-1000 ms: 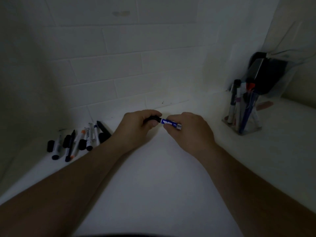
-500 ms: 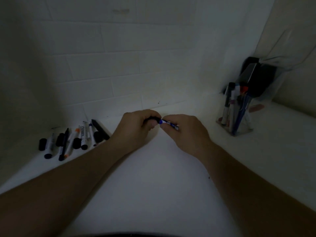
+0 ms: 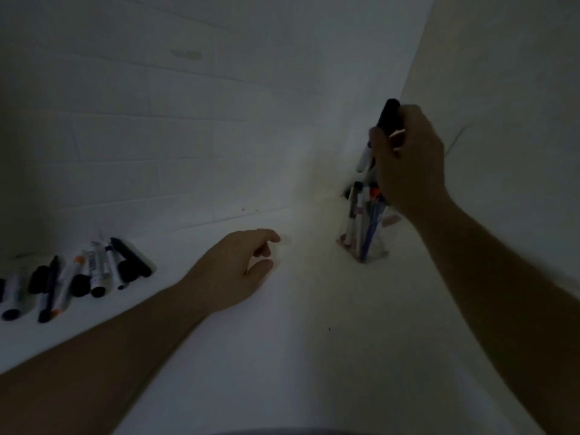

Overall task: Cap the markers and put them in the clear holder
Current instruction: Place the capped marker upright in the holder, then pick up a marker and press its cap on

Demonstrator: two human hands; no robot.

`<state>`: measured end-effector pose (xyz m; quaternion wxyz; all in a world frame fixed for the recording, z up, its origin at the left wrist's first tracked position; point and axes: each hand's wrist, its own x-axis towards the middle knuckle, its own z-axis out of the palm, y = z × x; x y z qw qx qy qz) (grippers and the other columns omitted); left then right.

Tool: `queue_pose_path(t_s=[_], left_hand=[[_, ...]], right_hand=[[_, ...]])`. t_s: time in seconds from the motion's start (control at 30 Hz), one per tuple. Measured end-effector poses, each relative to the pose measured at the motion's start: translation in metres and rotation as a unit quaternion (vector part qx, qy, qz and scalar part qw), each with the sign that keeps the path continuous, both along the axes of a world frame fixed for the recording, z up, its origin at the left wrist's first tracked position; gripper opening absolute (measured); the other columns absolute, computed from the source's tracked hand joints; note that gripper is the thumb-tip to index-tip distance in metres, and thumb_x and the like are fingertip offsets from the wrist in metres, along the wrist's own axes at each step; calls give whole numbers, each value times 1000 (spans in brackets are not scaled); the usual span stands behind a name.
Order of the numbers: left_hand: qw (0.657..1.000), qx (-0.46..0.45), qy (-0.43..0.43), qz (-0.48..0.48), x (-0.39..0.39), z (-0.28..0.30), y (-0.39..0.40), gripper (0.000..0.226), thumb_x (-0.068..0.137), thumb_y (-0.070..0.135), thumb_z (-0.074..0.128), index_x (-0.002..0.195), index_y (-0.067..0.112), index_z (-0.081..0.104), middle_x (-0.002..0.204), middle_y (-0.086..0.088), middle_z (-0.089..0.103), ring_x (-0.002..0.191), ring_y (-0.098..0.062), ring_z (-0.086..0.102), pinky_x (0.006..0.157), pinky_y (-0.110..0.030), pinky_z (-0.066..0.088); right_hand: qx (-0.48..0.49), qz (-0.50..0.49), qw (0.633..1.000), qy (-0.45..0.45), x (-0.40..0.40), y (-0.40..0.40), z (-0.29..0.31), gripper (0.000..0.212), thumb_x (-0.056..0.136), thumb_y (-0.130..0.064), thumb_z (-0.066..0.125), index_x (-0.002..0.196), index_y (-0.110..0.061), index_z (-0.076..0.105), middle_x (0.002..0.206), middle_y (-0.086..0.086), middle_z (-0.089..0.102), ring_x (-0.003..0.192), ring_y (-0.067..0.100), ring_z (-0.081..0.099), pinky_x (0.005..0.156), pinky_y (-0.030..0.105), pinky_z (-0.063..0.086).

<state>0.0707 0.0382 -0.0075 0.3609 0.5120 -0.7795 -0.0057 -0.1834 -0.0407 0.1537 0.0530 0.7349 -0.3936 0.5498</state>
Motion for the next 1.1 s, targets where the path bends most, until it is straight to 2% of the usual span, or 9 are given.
queue_pose_path(t_s=[0.13, 0.27, 0.47, 0.53, 0.63, 0.8, 0.93, 1.03, 1.1], left_hand=[[997, -38, -57, -29, -3, -5, 3, 30, 95, 27, 59, 124, 33, 58, 107, 15, 60, 100, -7, 53, 87, -24, 42], [993, -60, -99, -40, -6, -6, 5, 27, 95, 24, 57, 121, 32, 62, 111, 12, 62, 102, -11, 55, 88, -27, 46], [989, -68, -118, -49, -7, -6, 5, 27, 94, 23, 55, 118, 30, 64, 111, 10, 63, 101, -12, 56, 85, -29, 48], [989, -73, -117, -51, -7, -7, 5, 26, 93, 22, 56, 117, 30, 65, 111, 10, 63, 100, -12, 56, 84, -28, 48], [988, -80, -119, -60, -6, -6, 5, 26, 92, 21, 57, 115, 29, 66, 109, 9, 64, 98, -13, 57, 82, -30, 50], [980, -103, -149, -84, -3, 3, 7, 25, 89, 14, 58, 107, 26, 71, 104, 3, 65, 91, -17, 59, 75, -35, 52], [982, -117, -139, -45, 27, 39, 12, 21, 86, 10, 63, 99, 23, 74, 101, 1, 69, 92, -20, 62, 84, -32, 49], [987, -102, -117, 51, 76, 64, 20, 24, 88, 6, 63, 101, 23, 74, 104, 0, 69, 95, -23, 62, 88, -32, 47], [981, -95, -108, 129, 116, 69, 30, 28, 87, 2, 61, 101, 22, 74, 106, -2, 69, 99, -24, 62, 88, -30, 45]], right_hand=[[30, -113, 984, 135, -43, -21, -1, 24, 98, -28, 59, 115, -11, 60, 105, 10, 65, 85, 18, 58, 78, 30, 43], [78, -154, 969, 177, -52, -22, -22, 47, 96, -29, 62, 136, -29, 38, 107, 13, 69, 86, 33, 67, 73, 46, 59], [156, -210, 933, 246, -53, -20, -45, 34, 101, -23, 50, 133, -24, 38, 103, 21, 66, 79, 37, 65, 65, 43, 55], [168, -203, 924, 276, -55, -18, -46, 27, 100, -11, 48, 126, -18, 48, 100, 19, 67, 78, 34, 62, 64, 38, 50], [174, -189, 917, 307, -57, -16, -46, 35, 95, 0, 50, 124, -14, 62, 111, 17, 68, 98, 35, 64, 75, 35, 45], [161, -163, 943, 240, -55, -17, -52, 45, 93, -1, 53, 136, -14, 57, 135, 14, 58, 117, 34, 58, 100, 42, 46], [26, -101, 978, 182, -12, -3, -64, 34, 94, -5, 54, 125, -14, 63, 121, 11, 54, 96, 30, 61, 81, 36, 51], [45, 18, 980, 191, 43, 11, -81, 31, 92, -7, 56, 120, -17, 64, 108, 1, 55, 86, 14, 53, 78, 26, 42], [52, 88, 973, 207, 85, 21, -94, 28, 90, -9, 58, 115, -16, 68, 102, 3, 62, 84, 17, 56, 78, 25, 42]])
